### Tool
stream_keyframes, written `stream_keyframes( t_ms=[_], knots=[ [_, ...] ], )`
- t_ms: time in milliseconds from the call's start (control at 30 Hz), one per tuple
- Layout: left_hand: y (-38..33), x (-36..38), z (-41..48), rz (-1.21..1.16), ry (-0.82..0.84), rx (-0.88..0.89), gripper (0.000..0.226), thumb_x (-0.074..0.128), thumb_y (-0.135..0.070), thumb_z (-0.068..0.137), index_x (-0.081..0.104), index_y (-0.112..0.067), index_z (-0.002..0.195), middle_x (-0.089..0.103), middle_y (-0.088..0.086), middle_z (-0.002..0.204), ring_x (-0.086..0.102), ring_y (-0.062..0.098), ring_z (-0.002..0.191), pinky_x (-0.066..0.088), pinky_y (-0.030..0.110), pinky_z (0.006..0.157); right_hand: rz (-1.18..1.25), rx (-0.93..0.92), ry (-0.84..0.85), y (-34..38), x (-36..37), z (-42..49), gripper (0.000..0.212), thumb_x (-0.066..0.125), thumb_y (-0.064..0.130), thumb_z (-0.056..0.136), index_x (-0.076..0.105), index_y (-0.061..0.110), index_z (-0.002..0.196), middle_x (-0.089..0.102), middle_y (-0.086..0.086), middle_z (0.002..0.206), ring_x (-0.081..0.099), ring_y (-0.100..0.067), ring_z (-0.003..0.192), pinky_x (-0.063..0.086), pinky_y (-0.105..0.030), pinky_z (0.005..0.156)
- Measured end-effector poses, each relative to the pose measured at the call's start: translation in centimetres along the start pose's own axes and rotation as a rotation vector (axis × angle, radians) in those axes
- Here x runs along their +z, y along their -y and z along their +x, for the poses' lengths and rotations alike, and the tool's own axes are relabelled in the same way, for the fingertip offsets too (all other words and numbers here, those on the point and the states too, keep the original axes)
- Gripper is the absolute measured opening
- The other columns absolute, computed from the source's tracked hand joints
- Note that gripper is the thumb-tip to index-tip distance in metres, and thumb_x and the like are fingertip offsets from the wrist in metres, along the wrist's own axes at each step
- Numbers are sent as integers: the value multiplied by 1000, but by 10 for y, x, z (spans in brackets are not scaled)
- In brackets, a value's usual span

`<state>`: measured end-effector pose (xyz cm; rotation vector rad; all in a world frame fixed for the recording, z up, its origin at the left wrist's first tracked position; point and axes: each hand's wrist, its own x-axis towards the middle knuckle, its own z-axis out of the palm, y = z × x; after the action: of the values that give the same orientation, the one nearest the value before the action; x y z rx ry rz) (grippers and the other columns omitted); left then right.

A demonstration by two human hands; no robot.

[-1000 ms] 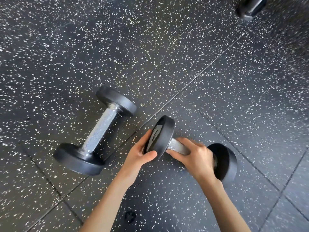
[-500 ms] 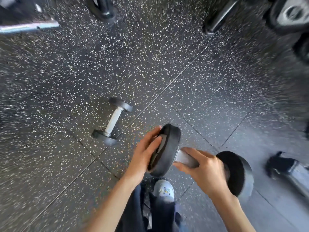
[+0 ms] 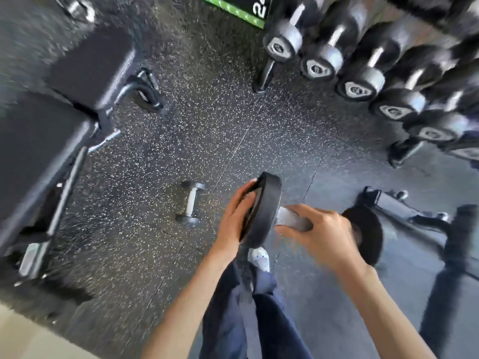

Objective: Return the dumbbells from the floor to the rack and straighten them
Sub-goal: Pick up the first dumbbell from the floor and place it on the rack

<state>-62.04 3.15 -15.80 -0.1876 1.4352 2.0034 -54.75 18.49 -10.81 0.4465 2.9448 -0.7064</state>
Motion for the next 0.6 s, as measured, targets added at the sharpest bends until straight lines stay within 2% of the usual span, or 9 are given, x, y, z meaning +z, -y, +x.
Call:
stream_keyframes(
  t_ms=[100,167,233,367,467,600],
  knots=[
    [-26,19,-35,-19,38,-16,31,57,-32,77,62,-25,106,71,-15,101,63,5,95,49,16,75,-22,61,-23,17,-35,-33,56,46,80,59,63,41,97,70,14,83,66,-16,76,45,-27,63],
    [-34,28,-55,-15,75,-40,41,64,-41,73,62,-23,110,66,4,113,58,19,99,48,27,75,-6,80,-28,22,-49,-54,59,51,79,59,64,39,99,70,11,80,66,-19,75,45,-28,62],
    [-36,38,-70,-4,110,-75,48,68,-43,69,62,-21,111,59,13,118,56,22,95,44,33,74,9,118,-14,22,-59,-73,58,60,75,58,64,37,101,70,8,77,67,-21,77,46,-30,63],
    [-29,61,-88,7,139,-157,43,61,-40,68,63,-20,106,62,6,98,61,11,73,47,27,64,-5,218,-34,13,-71,-106,61,60,77,58,63,39,106,72,7,84,66,-19,85,48,-29,69],
    [-24,82,-95,71,240,-177,49,72,-42,70,62,-16,110,60,7,101,57,13,77,42,28,66,-18,273,-111,4,-82,-132,58,58,77,60,64,37,102,72,9,84,67,-19,82,49,-30,66],
    [-14,122,-101,126,367,-214,46,65,-42,68,63,-19,108,68,0,94,64,11,75,51,24,61,27,376,-214,-12,-101,-168,51,65,70,61,66,34,96,72,7,80,67,-21,74,50,-31,60]
  ],
)
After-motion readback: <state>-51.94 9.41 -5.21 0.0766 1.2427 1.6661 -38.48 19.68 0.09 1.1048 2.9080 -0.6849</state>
